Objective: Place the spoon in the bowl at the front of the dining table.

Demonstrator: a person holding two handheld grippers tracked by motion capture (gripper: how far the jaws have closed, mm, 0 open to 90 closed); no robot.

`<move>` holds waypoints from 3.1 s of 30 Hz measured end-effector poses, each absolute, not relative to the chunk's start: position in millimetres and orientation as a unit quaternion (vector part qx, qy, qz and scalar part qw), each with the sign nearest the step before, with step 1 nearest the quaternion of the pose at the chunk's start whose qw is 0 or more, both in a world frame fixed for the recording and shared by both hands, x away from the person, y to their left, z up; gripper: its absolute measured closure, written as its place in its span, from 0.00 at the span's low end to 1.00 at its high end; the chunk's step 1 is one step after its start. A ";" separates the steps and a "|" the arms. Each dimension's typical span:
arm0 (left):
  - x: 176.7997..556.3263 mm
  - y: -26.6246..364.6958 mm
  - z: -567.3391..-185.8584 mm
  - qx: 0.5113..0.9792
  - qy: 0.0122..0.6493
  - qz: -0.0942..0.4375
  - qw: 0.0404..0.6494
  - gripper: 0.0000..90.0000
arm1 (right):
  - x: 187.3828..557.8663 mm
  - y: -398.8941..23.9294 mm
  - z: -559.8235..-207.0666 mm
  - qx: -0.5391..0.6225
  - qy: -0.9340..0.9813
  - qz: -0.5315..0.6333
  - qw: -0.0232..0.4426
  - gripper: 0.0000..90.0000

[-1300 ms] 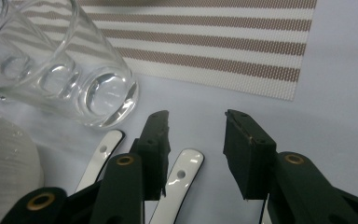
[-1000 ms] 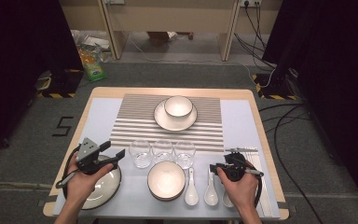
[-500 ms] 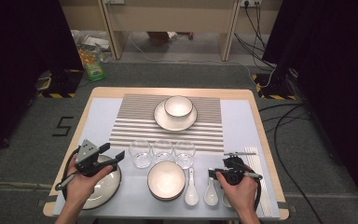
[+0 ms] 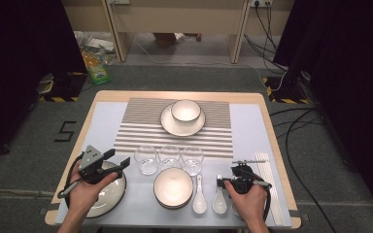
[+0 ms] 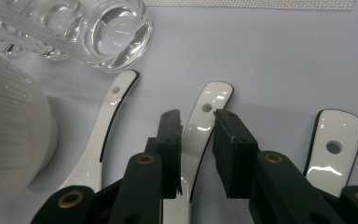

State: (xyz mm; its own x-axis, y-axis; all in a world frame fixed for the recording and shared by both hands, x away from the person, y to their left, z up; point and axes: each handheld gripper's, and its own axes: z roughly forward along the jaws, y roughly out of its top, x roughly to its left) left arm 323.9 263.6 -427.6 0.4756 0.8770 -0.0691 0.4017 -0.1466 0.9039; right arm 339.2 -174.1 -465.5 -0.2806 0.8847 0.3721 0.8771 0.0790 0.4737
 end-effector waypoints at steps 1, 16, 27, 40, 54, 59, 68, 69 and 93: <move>324.0 263.3 -427.9 0.715 0.447 0.249 0.477 0.35 | 339.1 -174.1 -465.4 0.601 0.733 0.317 0.005 0.80; 324.2 261.8 -428.5 0.714 0.448 0.247 0.478 0.35 | 338.3 -159.3 -470.5 0.602 0.741 0.297 -0.014 0.84; 324.7 262.0 -429.2 0.711 0.451 0.243 0.481 0.35 | 340.7 -157.6 -471.9 0.604 0.735 0.306 -0.033 0.95; 323.9 264.6 -426.8 0.706 0.452 0.246 0.486 0.35 | 338.7 -162.7 -468.5 0.603 0.727 0.328 -0.016 0.95; 323.4 268.0 -427.3 0.698 0.461 0.248 0.488 0.36 | 338.9 -168.9 -462.0 0.598 0.717 0.358 0.010 0.95; 323.4 268.7 -427.2 0.696 0.463 0.248 0.489 0.36 | 339.5 -171.2 -460.1 0.600 0.711 0.367 0.015 0.95; 323.6 270.1 -428.1 0.694 0.466 0.248 0.489 0.36 | 341.7 -173.6 -456.4 0.598 0.706 0.379 0.025 0.95; 323.5 270.2 -428.1 0.694 0.466 0.248 0.489 0.36 | 342.0 -174.0 -455.9 0.596 0.706 0.382 0.027 0.95; 323.5 269.6 -429.2 0.699 0.466 0.248 0.482 0.36 | 353.0 -176.1 -444.7 0.593 0.693 0.407 0.054 0.95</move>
